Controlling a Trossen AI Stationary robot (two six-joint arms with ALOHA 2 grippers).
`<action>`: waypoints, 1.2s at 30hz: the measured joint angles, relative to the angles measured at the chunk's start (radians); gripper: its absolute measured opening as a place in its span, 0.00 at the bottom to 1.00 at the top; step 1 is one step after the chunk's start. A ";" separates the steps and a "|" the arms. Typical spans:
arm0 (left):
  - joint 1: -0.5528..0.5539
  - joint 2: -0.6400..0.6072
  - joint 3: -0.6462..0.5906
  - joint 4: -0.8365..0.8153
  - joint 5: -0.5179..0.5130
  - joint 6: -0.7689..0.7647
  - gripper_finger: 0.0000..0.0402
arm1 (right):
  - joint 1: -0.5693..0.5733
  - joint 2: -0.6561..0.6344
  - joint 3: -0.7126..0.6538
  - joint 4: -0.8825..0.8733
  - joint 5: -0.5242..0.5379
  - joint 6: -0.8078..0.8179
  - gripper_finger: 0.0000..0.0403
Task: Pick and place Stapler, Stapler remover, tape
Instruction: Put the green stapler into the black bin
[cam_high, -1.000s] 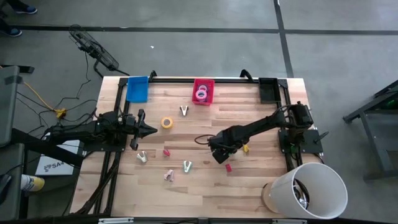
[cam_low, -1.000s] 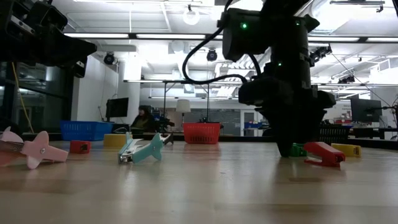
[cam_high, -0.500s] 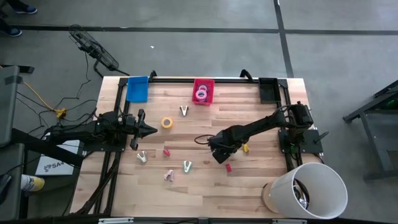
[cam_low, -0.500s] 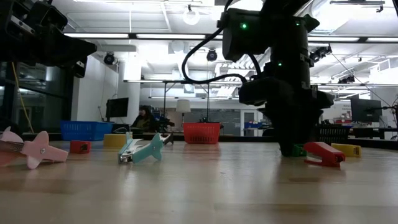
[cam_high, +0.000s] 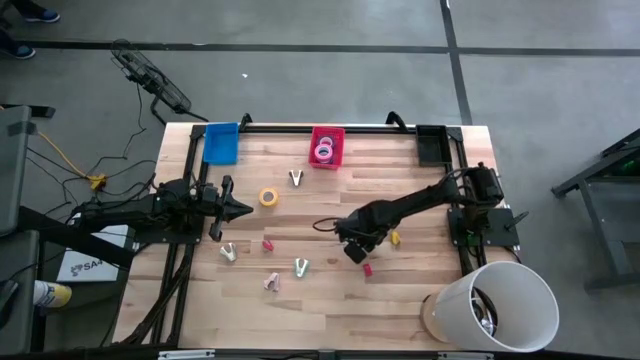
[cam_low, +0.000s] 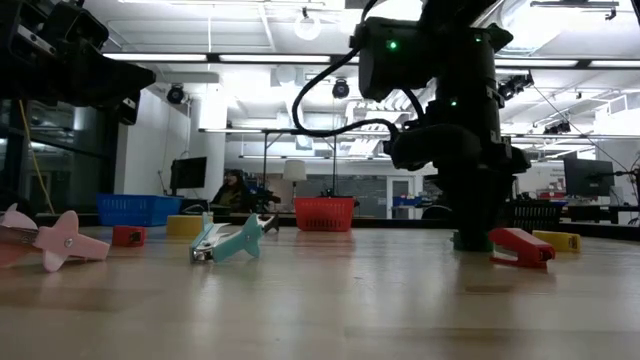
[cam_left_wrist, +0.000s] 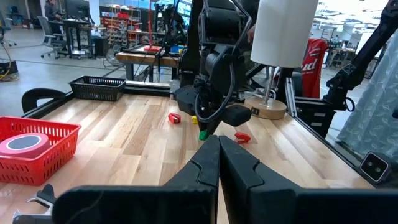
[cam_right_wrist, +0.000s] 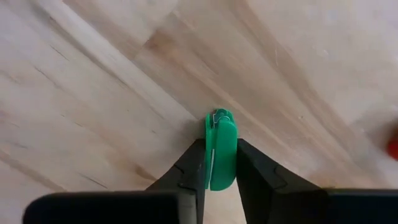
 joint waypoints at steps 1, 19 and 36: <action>0.000 0.000 0.000 0.000 0.000 0.000 0.00 | -0.006 -0.004 -0.001 -0.004 0.002 -0.011 0.14; 0.000 0.000 0.000 0.000 0.000 0.000 0.00 | -0.183 -0.233 -0.001 -0.142 0.197 -0.201 0.16; 0.000 0.000 0.000 0.000 0.000 0.000 0.00 | -0.526 -0.280 -0.001 -0.128 0.221 -0.205 0.15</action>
